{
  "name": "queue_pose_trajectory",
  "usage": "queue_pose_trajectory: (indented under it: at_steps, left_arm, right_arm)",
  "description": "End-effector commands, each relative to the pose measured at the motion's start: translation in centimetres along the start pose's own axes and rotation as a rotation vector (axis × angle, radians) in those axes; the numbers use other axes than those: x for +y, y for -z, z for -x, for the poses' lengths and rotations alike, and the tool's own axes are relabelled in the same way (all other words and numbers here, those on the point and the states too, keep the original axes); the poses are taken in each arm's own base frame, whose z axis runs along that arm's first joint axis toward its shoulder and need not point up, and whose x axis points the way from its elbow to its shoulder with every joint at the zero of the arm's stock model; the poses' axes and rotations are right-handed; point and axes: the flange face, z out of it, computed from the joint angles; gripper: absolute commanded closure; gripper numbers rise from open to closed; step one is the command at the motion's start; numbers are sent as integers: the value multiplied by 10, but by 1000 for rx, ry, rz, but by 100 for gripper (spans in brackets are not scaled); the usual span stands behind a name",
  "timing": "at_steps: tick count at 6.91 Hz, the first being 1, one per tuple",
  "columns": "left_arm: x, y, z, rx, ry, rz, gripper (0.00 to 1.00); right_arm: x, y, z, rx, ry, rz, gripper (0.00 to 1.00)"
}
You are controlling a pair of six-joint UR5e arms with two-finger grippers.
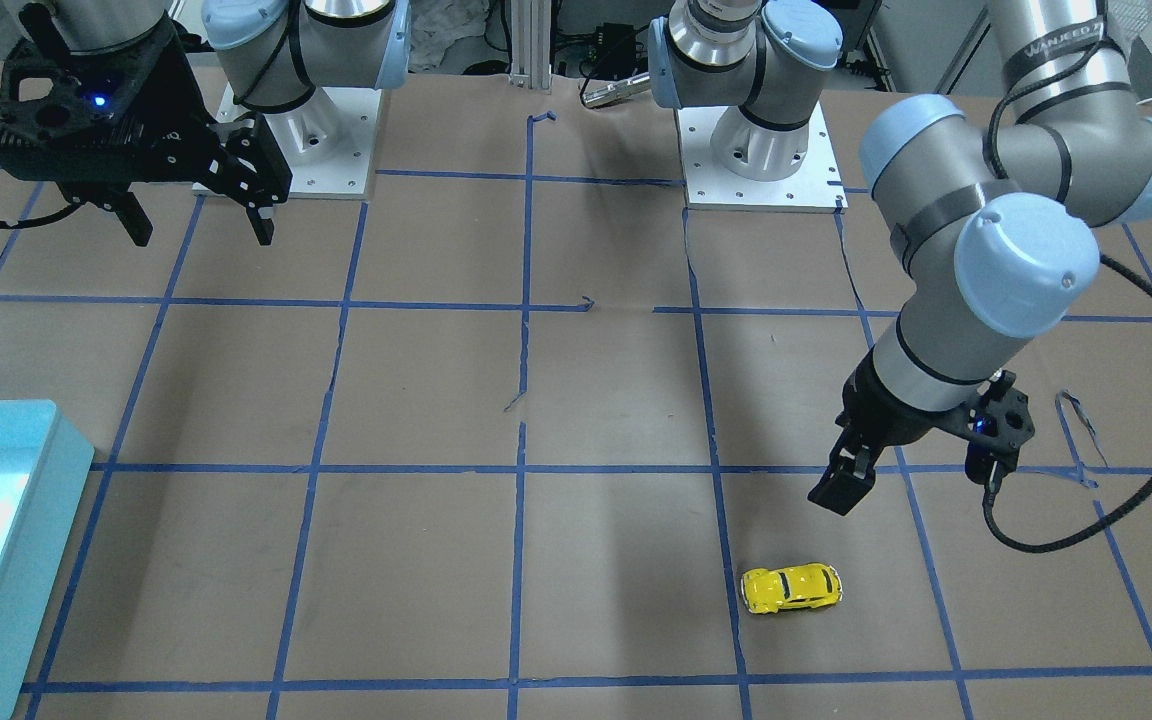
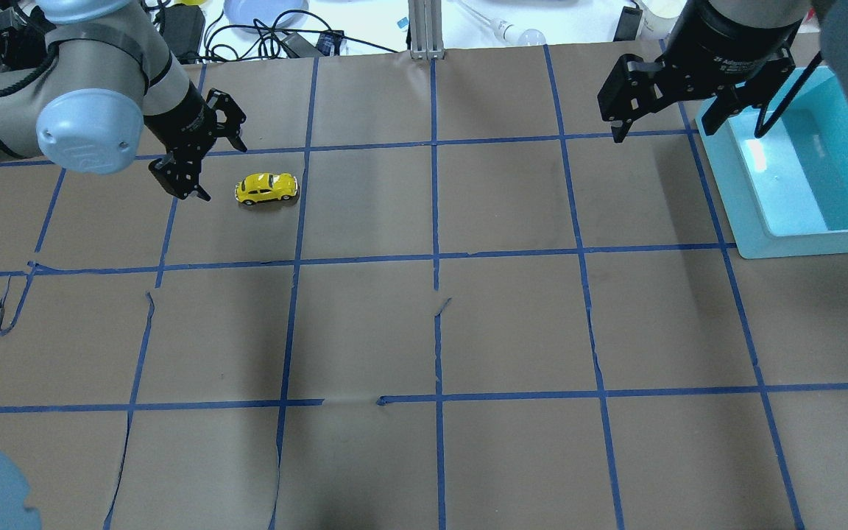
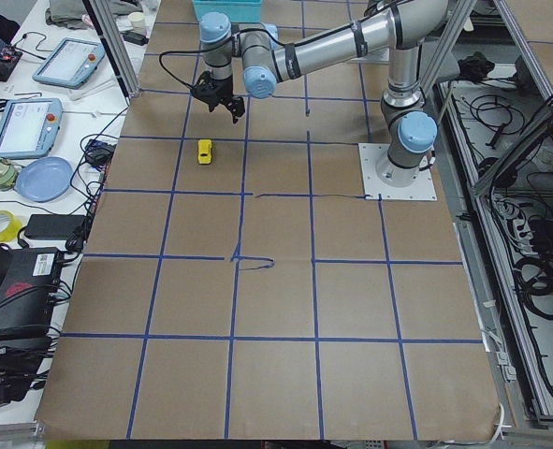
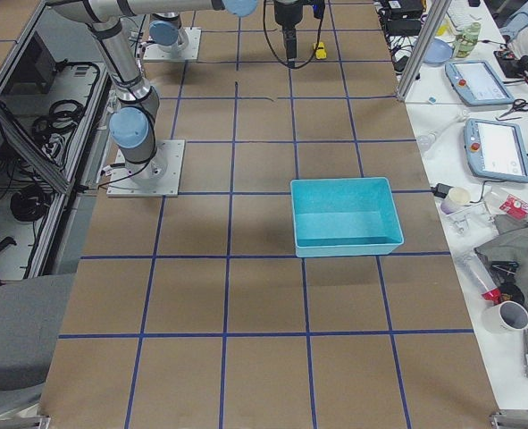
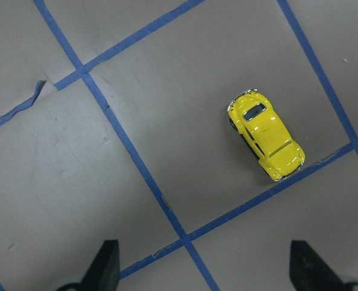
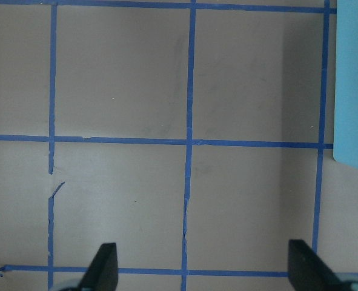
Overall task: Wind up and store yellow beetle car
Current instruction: 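Move the left gripper down toward the yellow toy car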
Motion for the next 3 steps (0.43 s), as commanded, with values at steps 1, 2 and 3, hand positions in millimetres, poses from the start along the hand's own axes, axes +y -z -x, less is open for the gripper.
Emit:
queue_pose_trajectory:
  at_steps: [1, 2, 3]
  left_arm:
    - [-8, -45, -20, 8, 192, 27, 0]
    - [-14, -60, -27, 24, 199, 9, 0]
    - [-19, -74, -34, 52, 222, -7, 0]
  right_arm:
    - [0, 0, 1, 0, 1, 0, 0]
    - [0, 0, 1, -2, 4, 0, 0]
    - [0, -1, 0, -2, 1, 3, 0]
